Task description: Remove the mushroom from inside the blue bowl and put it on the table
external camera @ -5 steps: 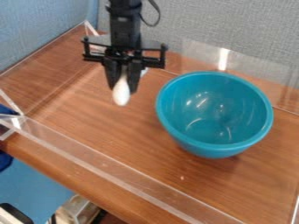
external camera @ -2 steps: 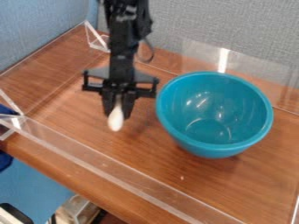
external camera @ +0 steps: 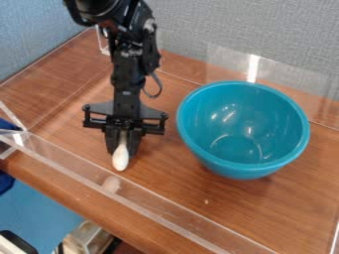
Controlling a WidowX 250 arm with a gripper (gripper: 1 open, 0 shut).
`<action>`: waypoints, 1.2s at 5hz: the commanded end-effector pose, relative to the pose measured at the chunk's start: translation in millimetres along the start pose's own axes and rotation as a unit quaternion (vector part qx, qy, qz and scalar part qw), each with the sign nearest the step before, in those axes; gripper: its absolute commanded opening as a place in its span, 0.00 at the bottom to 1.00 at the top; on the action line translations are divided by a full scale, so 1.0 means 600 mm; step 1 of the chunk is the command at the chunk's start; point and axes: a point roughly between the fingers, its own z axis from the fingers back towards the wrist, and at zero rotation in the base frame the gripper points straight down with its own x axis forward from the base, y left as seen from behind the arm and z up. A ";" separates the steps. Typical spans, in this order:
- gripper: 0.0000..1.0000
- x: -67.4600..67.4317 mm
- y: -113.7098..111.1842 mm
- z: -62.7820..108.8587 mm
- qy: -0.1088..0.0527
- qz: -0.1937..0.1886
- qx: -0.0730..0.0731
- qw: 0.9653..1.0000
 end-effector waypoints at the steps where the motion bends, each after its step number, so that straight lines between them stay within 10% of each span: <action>1: 1.00 0.001 0.008 0.002 -0.010 0.008 -0.002 1.000; 6: 1.00 0.000 -0.015 0.051 -0.027 0.005 -0.016 1.000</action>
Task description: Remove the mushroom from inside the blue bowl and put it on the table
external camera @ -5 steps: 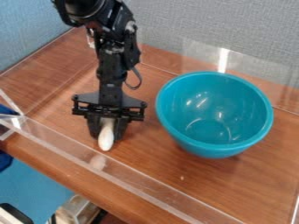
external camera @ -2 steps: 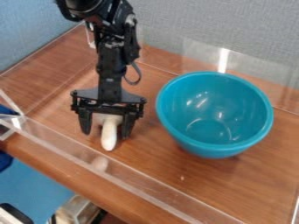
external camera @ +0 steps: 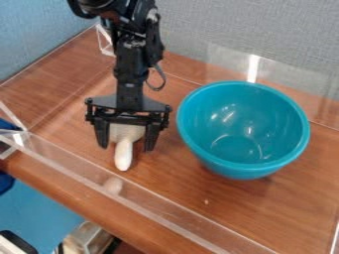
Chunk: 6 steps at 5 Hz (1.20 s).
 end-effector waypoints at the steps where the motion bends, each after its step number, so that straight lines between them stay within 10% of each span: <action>1: 1.00 0.022 0.009 0.029 -0.027 -0.015 -0.013 0.999; 6: 1.00 0.054 0.068 0.043 -0.086 -0.062 -0.047 0.993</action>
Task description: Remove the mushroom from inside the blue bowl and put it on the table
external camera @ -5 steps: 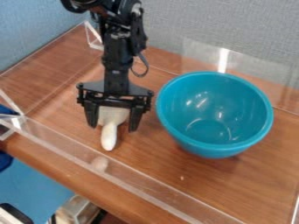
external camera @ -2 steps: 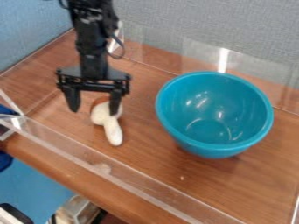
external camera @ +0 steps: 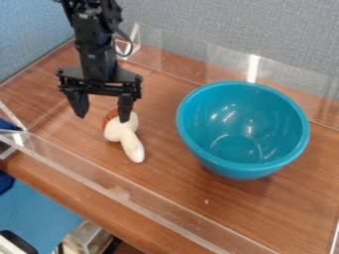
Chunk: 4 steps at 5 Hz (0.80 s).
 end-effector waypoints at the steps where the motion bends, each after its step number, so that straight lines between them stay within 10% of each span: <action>1: 1.00 0.015 0.007 -0.014 -0.017 -0.015 -0.005 1.000; 4: 1.00 0.002 -0.031 0.030 -0.031 -0.079 -0.008 0.996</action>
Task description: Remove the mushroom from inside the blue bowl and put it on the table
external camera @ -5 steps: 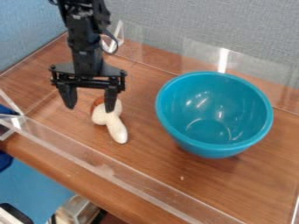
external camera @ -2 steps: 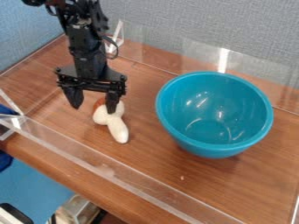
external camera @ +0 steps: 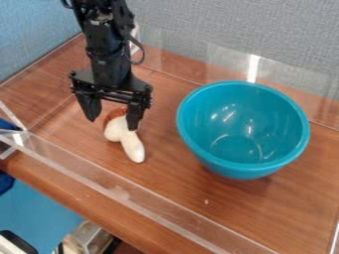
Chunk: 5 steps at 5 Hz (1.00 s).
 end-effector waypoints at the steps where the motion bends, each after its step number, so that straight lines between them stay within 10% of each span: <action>1: 1.00 0.036 0.003 0.071 -0.040 -0.026 -0.019 0.999; 3: 1.00 0.041 0.025 0.162 -0.055 -0.031 -0.043 0.997; 5: 1.00 0.065 0.054 0.148 -0.034 0.019 -0.043 0.998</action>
